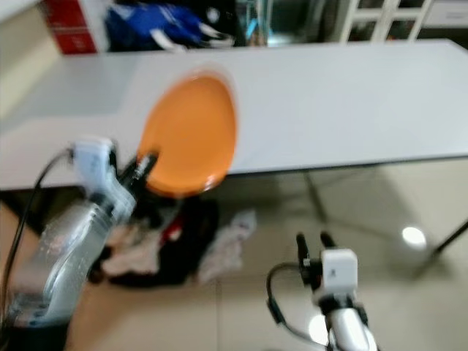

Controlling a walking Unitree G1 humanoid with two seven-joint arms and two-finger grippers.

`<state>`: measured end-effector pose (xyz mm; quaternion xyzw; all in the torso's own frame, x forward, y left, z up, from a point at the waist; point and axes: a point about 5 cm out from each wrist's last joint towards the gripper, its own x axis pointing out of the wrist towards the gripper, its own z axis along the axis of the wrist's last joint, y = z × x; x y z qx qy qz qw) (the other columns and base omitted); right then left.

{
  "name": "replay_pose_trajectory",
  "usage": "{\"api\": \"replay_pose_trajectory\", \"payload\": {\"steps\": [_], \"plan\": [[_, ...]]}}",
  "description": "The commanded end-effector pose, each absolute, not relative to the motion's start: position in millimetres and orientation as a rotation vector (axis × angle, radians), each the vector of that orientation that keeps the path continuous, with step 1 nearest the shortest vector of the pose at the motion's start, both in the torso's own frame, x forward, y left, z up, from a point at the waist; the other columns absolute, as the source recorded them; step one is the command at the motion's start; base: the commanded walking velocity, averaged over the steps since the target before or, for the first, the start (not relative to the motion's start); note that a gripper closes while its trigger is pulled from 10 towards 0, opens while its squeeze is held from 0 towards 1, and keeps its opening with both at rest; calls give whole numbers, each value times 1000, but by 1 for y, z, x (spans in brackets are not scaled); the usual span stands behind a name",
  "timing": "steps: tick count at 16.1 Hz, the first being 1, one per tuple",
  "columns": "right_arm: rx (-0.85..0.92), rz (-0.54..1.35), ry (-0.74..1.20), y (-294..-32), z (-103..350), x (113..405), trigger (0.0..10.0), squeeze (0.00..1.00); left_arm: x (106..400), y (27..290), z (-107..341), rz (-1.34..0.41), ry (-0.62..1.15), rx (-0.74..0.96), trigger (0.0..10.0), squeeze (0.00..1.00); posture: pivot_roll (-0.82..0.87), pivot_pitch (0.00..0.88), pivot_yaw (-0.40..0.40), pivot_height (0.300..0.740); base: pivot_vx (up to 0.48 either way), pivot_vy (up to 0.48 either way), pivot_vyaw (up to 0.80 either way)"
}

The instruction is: Setting the table

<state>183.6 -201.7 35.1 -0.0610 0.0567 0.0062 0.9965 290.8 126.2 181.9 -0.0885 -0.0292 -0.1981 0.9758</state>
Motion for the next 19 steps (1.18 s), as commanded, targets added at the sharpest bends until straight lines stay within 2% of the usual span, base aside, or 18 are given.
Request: {"api": "replay_pose_trajectory", "payload": {"steps": [1,3,5,9,11,14,15,16,19], "plan": [[-109,5,84,-204,34,187,10000,0,308,133,202,-381,-116,-223,0,0,-80,0,52,740,285,-382,0],[-103,7,103,-207,21,188,10000,0,338,133,217,-355,-117,-335,0,0,-88,0,51,740,283,-384,0],[-97,7,127,-209,8,189,10000,0,363,136,213,-308,-66,-422,0,0,-99,0,55,740,279,-388,0],[-91,-5,183,-218,-11,187,10000,0,386,137,193,-223,28,-607,0,0,-126,0,55,740,336,-330,0],[-86,-12,266,-223,-29,182,10000,0,396,135,183,-160,63,-692,0,0,-141,0,50,740,441,0,0],[-82,-17,369,-221,-46,172,10000,0,402,127,188,-165,42,-743,0,0,-156,1,48,740,442,0,0],[-81,-20,383,-222,-48,171,10000,0,404,127,189,-149,47,-751,8941,0,-157,4,48,740,442,0,0],[-80,-22,392,-222,-49,171,10000,0,405,128,188,-135,51,-765,10000,0,-163,7,49,740,375,0,0],[-85,-13,339,-224,-44,172,10000,0,409,125,186,-94,68,-840,10000,0,-169,17,41,740,0,0,0]]}}
